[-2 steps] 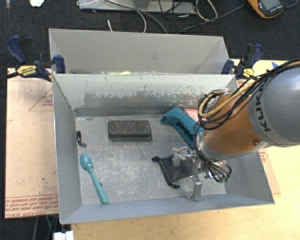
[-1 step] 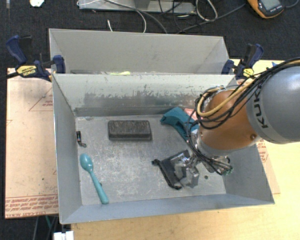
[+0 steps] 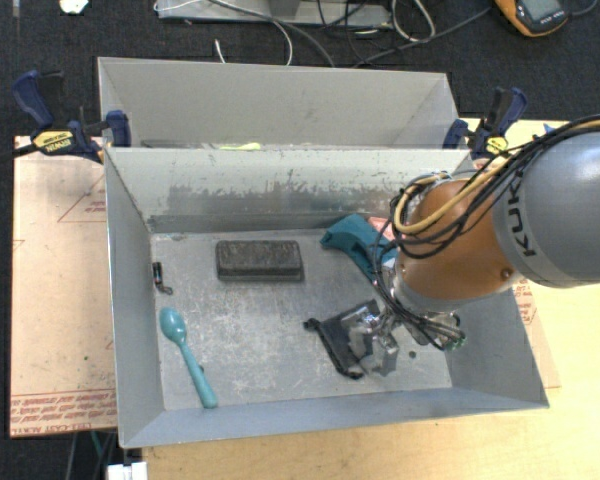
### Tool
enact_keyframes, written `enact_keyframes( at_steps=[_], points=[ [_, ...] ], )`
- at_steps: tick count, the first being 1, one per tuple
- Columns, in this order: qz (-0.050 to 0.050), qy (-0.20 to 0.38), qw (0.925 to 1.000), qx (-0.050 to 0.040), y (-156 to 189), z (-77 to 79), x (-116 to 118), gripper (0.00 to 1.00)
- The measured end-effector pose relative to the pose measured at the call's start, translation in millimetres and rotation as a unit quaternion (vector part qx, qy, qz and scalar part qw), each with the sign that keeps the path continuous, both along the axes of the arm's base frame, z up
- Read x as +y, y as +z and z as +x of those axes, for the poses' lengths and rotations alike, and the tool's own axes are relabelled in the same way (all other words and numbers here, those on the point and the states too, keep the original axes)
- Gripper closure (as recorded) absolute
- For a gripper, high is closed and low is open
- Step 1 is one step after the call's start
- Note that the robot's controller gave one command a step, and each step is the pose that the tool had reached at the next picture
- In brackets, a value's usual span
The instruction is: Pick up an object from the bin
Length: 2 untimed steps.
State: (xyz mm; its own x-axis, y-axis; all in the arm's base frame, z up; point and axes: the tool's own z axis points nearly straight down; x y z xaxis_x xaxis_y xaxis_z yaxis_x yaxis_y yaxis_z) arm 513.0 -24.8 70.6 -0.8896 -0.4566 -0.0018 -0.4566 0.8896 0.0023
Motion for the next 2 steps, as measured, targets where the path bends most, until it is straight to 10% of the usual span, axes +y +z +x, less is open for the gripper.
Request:
enact_keyframes(
  at_steps=[2],
  points=[
    [0.001,0.009,1.0,0.0027,135,5.1,-11,1.0]
  ],
)
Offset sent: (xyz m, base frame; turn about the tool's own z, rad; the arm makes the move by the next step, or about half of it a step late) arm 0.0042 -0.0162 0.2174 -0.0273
